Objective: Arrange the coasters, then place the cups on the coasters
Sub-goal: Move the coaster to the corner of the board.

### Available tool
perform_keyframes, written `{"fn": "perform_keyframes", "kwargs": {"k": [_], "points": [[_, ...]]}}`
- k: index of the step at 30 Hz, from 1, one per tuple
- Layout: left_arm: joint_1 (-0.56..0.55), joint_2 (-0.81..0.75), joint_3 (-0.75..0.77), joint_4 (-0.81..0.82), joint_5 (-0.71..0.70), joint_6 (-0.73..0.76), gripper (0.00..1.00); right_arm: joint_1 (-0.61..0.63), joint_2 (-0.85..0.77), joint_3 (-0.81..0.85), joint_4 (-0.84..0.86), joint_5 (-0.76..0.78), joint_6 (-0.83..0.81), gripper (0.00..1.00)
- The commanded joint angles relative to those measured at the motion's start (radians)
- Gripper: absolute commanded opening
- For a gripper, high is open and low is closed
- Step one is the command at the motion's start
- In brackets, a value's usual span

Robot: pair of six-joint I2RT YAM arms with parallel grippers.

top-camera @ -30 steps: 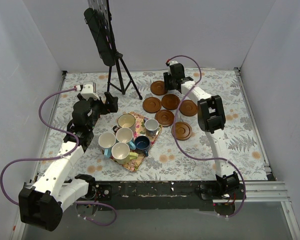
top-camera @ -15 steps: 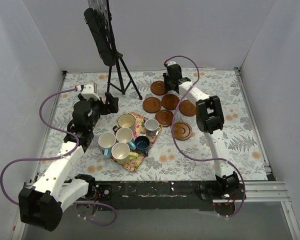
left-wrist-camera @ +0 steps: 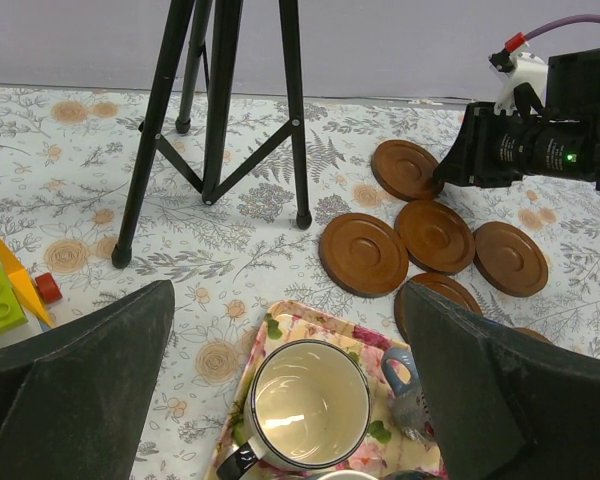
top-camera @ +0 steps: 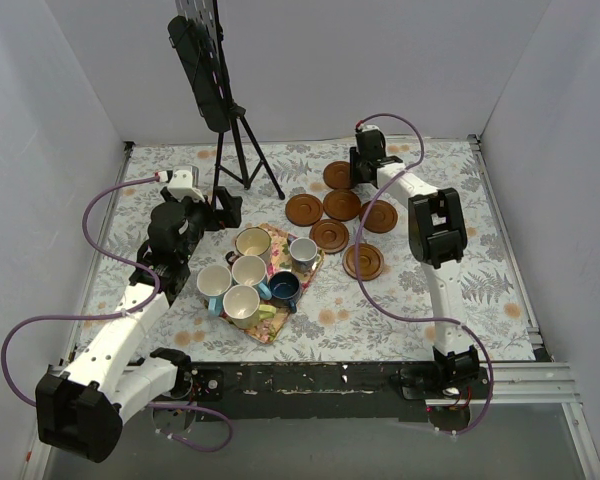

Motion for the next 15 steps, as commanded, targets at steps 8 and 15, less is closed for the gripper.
{"fn": "perform_keyframes", "kwargs": {"k": [8,15], "points": [[-0.006,-0.009,-0.004,0.011,0.01,0.015,0.98,-0.014,-0.079,0.032,0.027,-0.08,0.001,0.61],[-0.008,-0.007,-0.004,0.012,0.013,0.017,0.98,-0.012,0.042,0.205,-0.052,-0.068,-0.056,0.65]]}}
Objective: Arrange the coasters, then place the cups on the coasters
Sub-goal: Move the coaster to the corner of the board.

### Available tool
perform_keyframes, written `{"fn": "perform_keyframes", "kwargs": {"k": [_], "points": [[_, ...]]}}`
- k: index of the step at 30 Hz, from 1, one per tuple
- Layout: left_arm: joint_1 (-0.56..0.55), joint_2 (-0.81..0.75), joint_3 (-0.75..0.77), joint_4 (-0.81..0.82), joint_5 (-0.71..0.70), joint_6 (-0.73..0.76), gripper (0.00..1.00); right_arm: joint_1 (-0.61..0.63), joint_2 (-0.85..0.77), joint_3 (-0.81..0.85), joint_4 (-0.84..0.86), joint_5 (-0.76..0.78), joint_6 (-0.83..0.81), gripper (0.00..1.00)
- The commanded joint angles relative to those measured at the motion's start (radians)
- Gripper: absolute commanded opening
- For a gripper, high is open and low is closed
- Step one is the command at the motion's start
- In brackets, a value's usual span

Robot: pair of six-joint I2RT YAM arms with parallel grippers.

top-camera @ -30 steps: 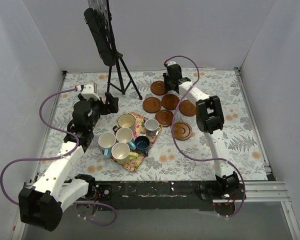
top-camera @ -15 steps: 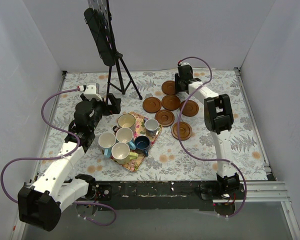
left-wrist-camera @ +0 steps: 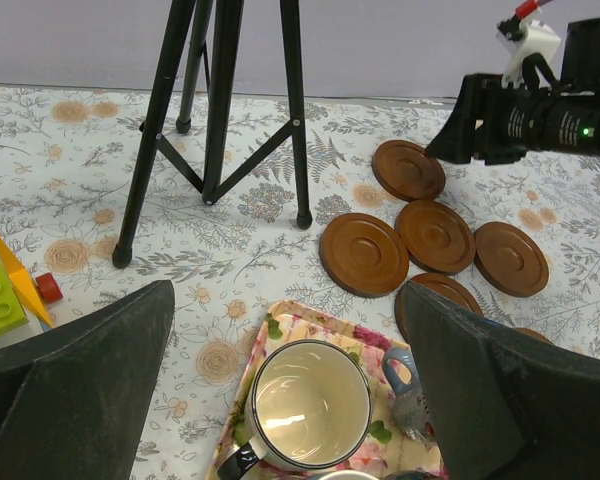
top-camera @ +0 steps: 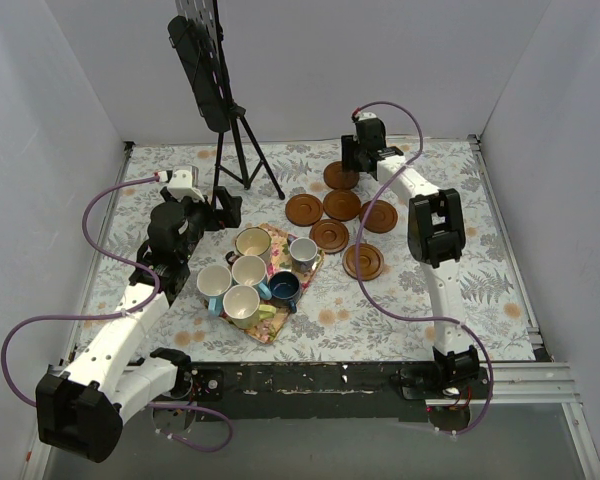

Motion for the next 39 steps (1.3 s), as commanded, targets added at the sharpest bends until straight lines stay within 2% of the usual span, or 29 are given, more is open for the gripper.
{"fn": "perform_keyframes", "kwargs": {"k": [1,19,31,39], "points": [[-0.006,-0.006,-0.002,0.013,0.013,0.017,0.98,0.002,0.058,0.152,-0.026,0.003,-0.038,0.65],[-0.008,0.001,-0.004,0.015,0.028,0.024,0.98,0.007,0.098,0.137,-0.036,0.023,-0.068,0.66],[-0.008,0.005,-0.006,0.015,0.029,0.024,0.98,-0.006,0.075,0.062,-0.067,-0.002,-0.065,0.44],[-0.019,0.001,-0.004,0.009,0.033,0.023,0.98,-0.124,-0.024,-0.078,-0.067,0.023,-0.012,0.36]]}}
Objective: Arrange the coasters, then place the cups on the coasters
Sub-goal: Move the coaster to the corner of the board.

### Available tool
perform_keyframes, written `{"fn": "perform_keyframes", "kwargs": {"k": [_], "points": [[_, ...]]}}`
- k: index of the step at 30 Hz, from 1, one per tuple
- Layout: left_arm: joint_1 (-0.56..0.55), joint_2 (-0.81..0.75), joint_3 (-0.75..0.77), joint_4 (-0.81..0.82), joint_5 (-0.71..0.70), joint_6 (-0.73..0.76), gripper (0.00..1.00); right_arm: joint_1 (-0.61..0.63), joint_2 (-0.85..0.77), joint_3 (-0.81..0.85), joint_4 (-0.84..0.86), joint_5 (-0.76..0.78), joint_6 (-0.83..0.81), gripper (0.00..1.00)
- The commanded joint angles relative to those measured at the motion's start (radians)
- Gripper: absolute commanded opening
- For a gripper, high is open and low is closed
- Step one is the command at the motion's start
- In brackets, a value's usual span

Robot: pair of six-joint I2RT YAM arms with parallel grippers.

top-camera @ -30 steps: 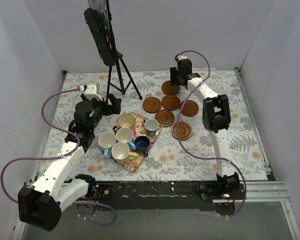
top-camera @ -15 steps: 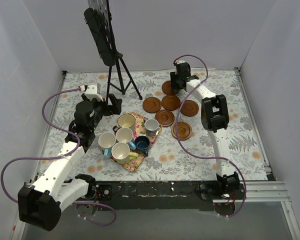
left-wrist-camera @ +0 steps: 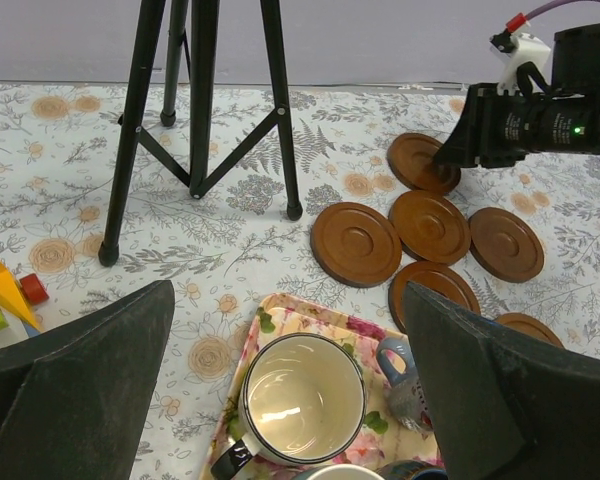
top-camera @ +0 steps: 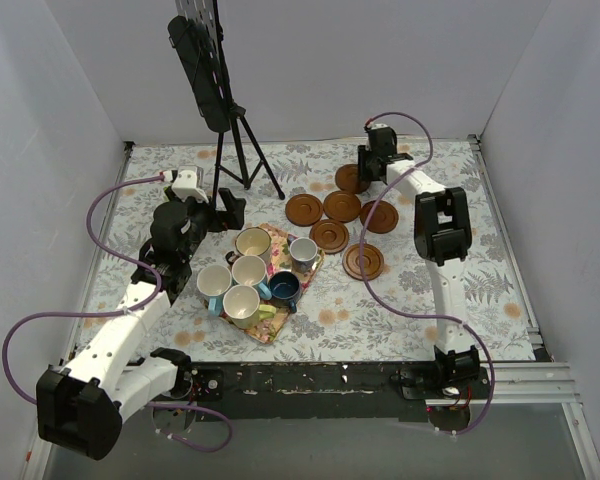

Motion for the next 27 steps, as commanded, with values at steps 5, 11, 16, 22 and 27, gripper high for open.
{"fn": "perform_keyframes", "kwargs": {"k": [5,11,16,22,27], "points": [[-0.018,-0.011,-0.002,0.002,0.013,0.012,0.98,-0.151,-0.114,-0.097,-0.103,0.061,0.013,0.36],[-0.029,-0.011,-0.001,-0.001,0.011,0.014,0.98,-0.234,-0.115,-0.094,-0.143,0.046,0.002,0.36],[-0.034,-0.006,0.001,-0.003,0.01,0.015,0.98,-0.306,-0.105,-0.105,-0.159,0.043,0.004,0.36],[-0.038,0.0,0.001,-0.003,0.01,0.015,0.98,-0.322,-0.105,-0.122,-0.127,0.083,-0.007,0.36],[-0.038,0.011,0.001,-0.003,0.008,0.015,0.98,-0.328,-0.071,-0.04,-0.123,0.083,0.004,0.37]]}}
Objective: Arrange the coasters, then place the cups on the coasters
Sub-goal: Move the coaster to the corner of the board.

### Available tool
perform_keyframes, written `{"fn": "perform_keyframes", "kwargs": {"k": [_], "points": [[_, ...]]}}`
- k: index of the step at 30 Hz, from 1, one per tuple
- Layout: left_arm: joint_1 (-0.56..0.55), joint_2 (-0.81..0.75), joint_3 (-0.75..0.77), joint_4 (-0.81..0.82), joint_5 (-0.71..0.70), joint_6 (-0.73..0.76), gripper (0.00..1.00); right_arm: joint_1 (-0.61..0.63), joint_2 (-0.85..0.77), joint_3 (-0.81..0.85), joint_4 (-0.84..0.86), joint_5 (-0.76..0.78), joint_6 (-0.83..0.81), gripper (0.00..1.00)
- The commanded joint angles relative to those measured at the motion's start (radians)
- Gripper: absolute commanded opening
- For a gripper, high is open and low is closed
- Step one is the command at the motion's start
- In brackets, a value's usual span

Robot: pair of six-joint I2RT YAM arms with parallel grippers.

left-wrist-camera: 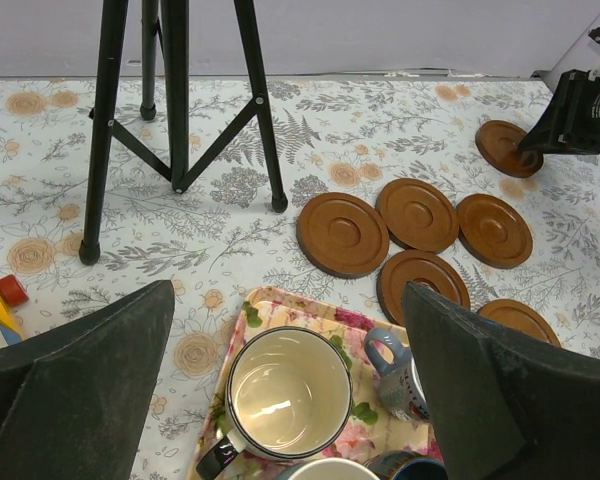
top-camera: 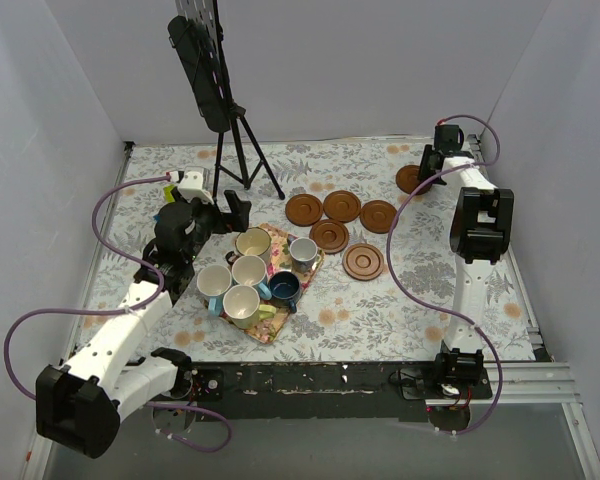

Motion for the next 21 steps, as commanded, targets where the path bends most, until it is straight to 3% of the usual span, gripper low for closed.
{"fn": "perform_keyframes", "kwargs": {"k": [1,6,21], "points": [[-0.006,0.006,0.001,-0.002,0.005,0.012,0.98,-0.011,0.026,0.084,-0.049,0.057,-0.016,0.37],[-0.006,0.01,0.001,-0.002,0.005,0.012,0.98,-0.011,0.091,0.172,-0.087,0.054,-0.025,0.37],[-0.006,0.033,0.004,-0.004,0.003,0.015,0.98,-0.011,0.155,0.222,-0.057,0.01,0.044,0.38]]}}
